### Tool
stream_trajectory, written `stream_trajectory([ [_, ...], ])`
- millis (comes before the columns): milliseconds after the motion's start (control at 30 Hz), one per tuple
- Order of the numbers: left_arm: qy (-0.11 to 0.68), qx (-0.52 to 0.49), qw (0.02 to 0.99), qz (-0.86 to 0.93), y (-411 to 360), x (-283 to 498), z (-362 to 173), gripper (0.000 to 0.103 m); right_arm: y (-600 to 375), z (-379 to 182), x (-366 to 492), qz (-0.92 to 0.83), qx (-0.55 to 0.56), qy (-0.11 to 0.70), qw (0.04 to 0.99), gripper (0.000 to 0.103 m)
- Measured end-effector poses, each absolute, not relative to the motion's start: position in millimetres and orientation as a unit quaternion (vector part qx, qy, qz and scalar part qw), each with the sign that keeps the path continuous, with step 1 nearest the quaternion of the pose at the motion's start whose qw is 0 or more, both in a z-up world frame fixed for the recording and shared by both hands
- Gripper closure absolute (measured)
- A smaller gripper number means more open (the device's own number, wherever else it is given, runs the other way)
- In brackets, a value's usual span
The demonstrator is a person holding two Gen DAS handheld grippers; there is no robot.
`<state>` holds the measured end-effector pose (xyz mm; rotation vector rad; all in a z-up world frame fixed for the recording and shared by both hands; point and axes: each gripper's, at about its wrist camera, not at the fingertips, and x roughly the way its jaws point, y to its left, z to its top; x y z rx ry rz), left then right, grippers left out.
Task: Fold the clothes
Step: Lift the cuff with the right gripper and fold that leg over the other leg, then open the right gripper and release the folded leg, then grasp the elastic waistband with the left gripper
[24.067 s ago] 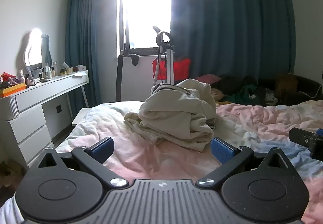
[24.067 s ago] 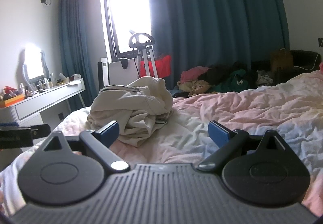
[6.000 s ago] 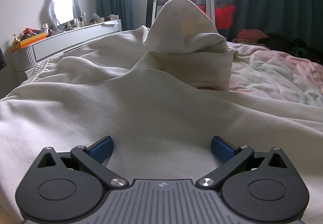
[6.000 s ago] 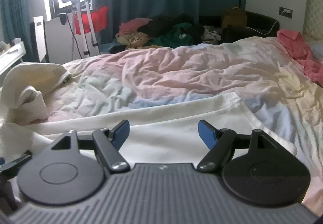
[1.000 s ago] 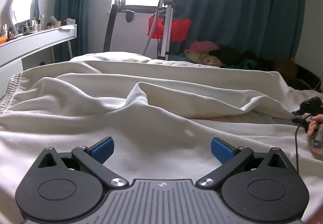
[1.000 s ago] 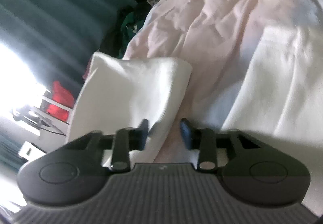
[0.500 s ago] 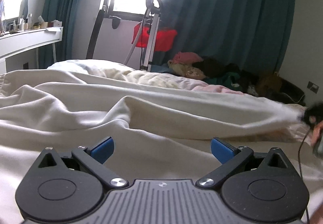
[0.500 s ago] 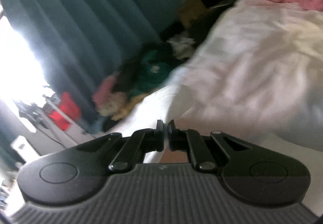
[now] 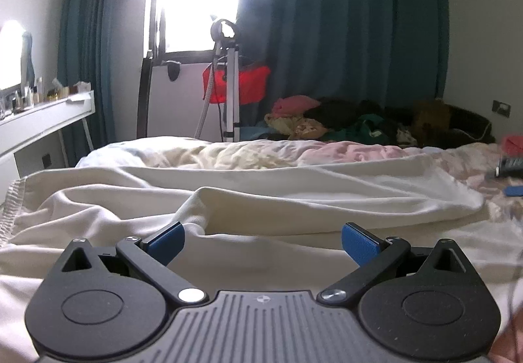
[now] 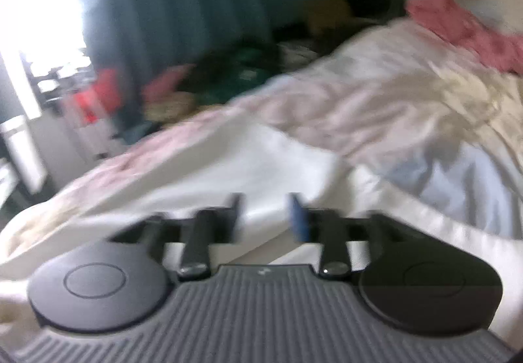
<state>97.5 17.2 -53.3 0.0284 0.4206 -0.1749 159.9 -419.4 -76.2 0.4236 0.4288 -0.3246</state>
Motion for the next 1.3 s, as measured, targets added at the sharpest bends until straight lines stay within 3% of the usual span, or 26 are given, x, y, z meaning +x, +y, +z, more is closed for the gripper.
stream_trajectory([
  [33, 0.209, 0.014, 0.974, -0.09, 14.7, 93.6, -52.4, 0.0, -405.6, -66.5, 147.3, -0.14, 0.202, 0.201, 0.948, 0.014],
  [267, 0.2, 0.017, 0.974, -0.103, -0.3, 59.3, -45.1, 0.0, -330.0, -16.3, 72.7, -0.033, 0.138, 0.171, 0.975, 0.016],
  [700, 0.148, 0.045, 0.988, 0.018, 14.2, 8.8, -59.7, 0.0, -290.1, -22.2, 49.1, 0.002, 0.09, 0.182, 0.979, 0.016],
  [1067, 0.334, -0.134, 0.931, 0.061, 115.5, 18.6, -66.7, 0.0, -297.9, -23.2, 45.6, 0.01, 0.111, 0.195, 0.975, 0.016],
  [1300, 0.407, -0.346, 0.829, 0.167, 243.5, 7.2, -74.7, 0.0, -314.6, -29.7, 53.2, -0.023, 0.135, 0.231, 0.963, 0.016],
])
